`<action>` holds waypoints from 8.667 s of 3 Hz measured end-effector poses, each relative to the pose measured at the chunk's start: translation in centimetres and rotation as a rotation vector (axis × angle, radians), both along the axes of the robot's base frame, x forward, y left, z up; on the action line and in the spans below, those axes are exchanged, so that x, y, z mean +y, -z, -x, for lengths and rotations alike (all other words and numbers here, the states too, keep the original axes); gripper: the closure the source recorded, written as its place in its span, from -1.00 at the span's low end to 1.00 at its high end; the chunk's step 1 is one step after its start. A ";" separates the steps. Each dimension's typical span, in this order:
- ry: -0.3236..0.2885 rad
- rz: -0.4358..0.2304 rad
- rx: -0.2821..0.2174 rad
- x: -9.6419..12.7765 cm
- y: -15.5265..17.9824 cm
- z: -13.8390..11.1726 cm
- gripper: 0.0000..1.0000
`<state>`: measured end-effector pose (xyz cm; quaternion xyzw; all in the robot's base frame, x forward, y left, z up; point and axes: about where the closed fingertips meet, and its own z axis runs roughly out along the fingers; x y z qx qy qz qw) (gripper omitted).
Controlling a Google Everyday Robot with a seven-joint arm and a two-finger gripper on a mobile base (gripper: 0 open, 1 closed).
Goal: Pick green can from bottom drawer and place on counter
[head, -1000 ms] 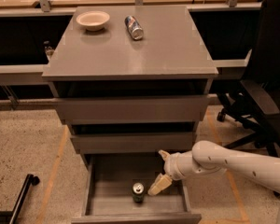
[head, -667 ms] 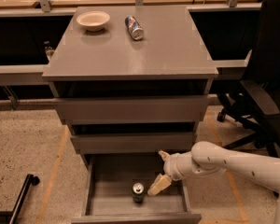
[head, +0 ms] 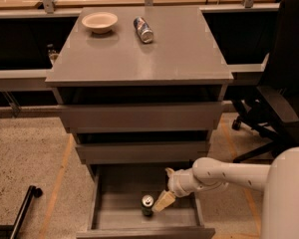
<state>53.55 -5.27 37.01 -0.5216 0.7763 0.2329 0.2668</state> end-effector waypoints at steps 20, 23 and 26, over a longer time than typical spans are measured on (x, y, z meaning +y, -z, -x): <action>-0.014 -0.206 -0.032 -0.6 -43.6 -9.1 1.00; -0.118 -0.247 -0.257 4.1 -57.3 -8.2 1.00; 0.025 -0.185 -0.344 3.8 -64.0 -20.2 1.00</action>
Offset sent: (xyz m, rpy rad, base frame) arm 0.0145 -0.0084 -0.1148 0.0605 0.1222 -0.1129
